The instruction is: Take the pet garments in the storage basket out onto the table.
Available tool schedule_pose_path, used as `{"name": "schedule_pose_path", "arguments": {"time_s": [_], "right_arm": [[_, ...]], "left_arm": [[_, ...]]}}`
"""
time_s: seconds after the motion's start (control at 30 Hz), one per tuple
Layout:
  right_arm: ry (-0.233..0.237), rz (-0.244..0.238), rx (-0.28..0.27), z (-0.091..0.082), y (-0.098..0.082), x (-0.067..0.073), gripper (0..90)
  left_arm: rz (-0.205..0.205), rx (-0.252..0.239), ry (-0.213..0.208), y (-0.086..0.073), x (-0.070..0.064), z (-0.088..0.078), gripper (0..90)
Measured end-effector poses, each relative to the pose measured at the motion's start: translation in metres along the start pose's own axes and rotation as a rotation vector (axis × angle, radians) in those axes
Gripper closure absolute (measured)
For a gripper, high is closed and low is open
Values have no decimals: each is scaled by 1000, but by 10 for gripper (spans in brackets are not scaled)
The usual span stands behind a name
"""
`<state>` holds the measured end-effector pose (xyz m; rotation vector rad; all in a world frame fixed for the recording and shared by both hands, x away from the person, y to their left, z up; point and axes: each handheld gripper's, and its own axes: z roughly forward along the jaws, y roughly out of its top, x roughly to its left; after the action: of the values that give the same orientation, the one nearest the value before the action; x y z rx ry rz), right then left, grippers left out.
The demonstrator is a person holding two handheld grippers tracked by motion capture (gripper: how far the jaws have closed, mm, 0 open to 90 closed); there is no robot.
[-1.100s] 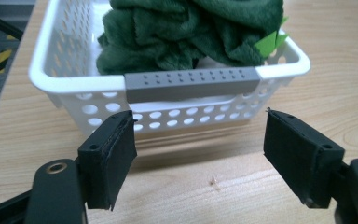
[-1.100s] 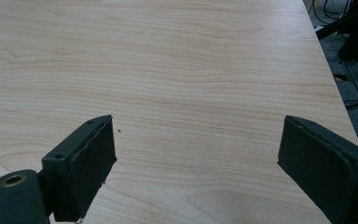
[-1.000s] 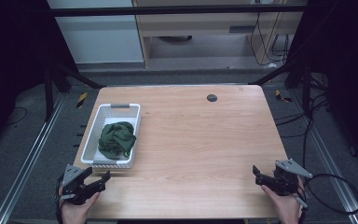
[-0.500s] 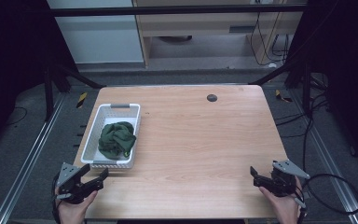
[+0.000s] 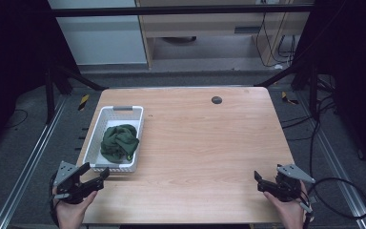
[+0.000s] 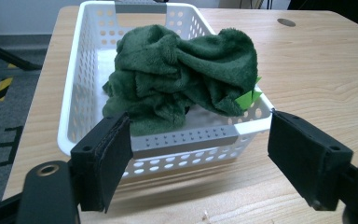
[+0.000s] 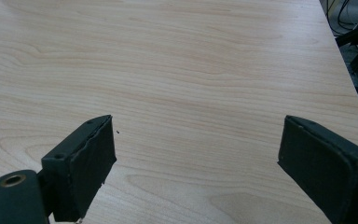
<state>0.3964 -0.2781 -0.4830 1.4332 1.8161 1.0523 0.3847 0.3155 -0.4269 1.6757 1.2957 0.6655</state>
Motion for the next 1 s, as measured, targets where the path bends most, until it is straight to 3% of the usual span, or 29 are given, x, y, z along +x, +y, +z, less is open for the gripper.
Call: {"name": "schedule_pose_path", "arguments": {"time_s": [0.47,1.0], "right_arm": [[4,-4,2,1,0,0,97],[9,-7,7,2,0,1,92]], "left_arm": [[-3,-32,-3,16,6,-4,196],[-1,-34,-8,38,15,6,186]]}}
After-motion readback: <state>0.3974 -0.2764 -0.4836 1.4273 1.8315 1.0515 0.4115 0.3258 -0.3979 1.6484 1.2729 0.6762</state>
